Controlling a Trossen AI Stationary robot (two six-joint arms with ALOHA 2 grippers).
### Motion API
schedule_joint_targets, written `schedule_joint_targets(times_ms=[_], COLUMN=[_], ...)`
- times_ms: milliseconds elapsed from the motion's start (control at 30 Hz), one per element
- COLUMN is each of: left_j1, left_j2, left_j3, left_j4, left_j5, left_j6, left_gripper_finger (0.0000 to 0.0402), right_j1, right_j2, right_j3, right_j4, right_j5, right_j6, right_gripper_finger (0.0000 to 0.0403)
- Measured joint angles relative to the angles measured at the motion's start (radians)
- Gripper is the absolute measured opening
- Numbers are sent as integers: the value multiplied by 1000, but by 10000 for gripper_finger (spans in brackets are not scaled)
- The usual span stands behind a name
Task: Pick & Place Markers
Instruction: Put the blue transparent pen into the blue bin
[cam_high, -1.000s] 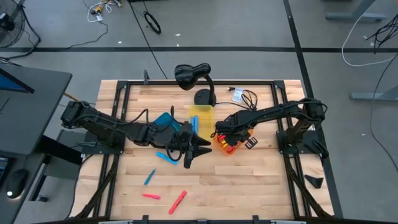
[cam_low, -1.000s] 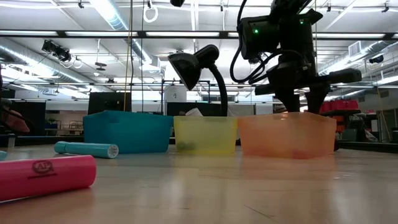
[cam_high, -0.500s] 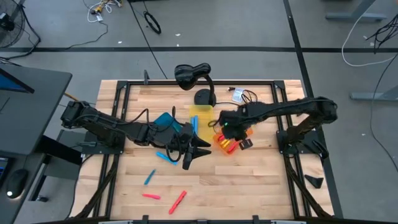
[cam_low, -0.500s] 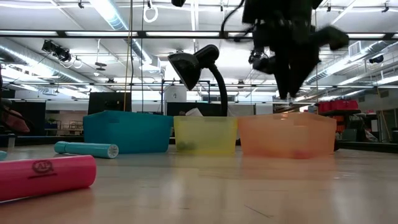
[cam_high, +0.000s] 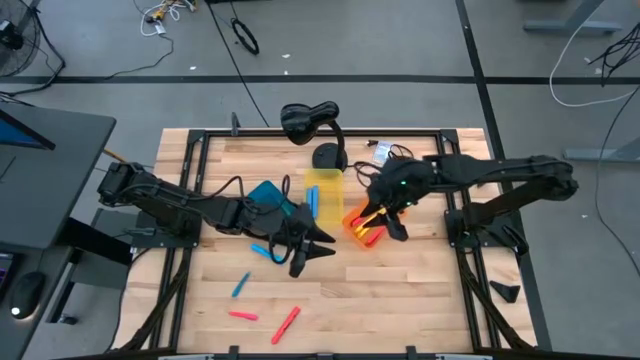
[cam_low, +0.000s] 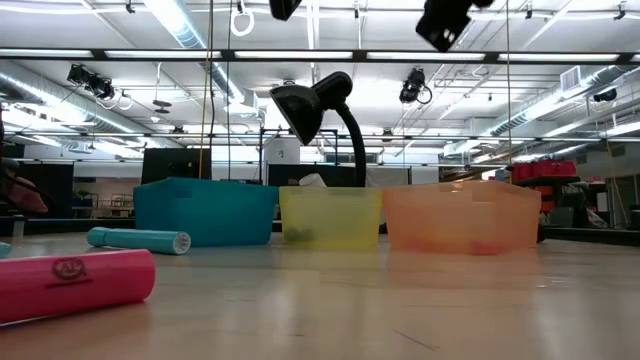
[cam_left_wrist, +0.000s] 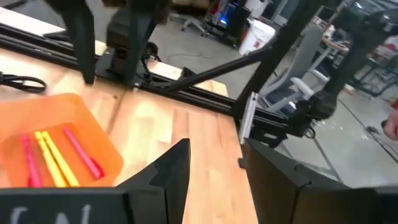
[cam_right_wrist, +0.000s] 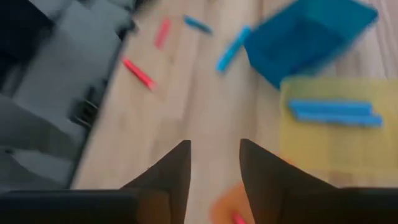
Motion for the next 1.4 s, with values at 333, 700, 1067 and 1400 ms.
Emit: schedule_joint_targets(times_ms=[333, 700, 1067, 1400], left_j1=[0, -8, -9, -30], left_j2=[-1, -1, -2, -2], left_j3=[0, 0, 0, -1], left_j4=[-13, -17, -30, -304], left_j5=[84, 96, 110, 246], left_j6=[0, -15, -37, -386], left_gripper_finger=[158, 158, 158, 158], right_j1=[111, 200, 203, 203], right_j2=[-64, -64, -64, -63], right_j3=[0, 0, 0, 0], right_j4=[224, 408, 409, 371], right_j5=[-30, -43, -25, -24], right_j6=[123, 113, 114, 114], right_gripper_finger=[158, 160, 160, 160])
